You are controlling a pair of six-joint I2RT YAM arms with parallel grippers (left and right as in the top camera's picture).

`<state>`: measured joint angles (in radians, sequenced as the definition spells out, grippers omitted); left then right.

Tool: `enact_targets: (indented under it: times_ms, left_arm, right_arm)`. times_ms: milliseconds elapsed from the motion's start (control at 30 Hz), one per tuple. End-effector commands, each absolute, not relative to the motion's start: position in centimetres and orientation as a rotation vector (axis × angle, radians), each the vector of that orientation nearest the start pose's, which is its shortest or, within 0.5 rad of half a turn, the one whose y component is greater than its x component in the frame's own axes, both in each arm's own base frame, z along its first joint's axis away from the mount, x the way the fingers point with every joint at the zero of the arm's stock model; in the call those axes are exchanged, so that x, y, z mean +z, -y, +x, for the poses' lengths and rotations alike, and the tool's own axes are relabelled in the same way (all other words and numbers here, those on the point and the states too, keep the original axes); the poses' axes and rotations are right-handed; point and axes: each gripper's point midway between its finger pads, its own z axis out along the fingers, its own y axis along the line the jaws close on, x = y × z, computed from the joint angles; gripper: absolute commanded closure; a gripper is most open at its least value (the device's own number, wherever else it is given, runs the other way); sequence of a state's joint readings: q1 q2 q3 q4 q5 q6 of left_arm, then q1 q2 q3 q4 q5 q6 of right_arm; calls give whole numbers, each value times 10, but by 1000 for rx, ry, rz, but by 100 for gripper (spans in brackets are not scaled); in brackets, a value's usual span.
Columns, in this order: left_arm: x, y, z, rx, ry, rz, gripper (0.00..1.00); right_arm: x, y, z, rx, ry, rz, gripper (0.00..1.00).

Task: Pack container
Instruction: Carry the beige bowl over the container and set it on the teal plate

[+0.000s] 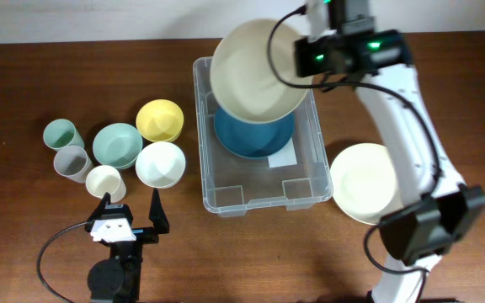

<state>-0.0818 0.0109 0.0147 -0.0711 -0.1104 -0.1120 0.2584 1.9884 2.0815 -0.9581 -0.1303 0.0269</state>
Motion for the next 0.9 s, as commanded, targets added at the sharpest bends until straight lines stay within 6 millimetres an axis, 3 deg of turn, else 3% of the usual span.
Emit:
enact_targets:
  times_ms: [0,200,633,867]
  left_arm:
    - [159,2,246,-50,-1636,-92,0]
    - [159,2,246,-50,-1636,-92,0]
    - [159,2,246,-50,-1636,-92,0]
    - [159,2,246,-50,-1636,-92,0]
  right_arm:
    - [217,-170,510,252,-2480,-362,96]
    - [177,-171,516,232,-2559,-361,96]
    - [131,-171,513,222,-2668,-372,96]
    - [118,-171,513,218,-2696,-373,96]
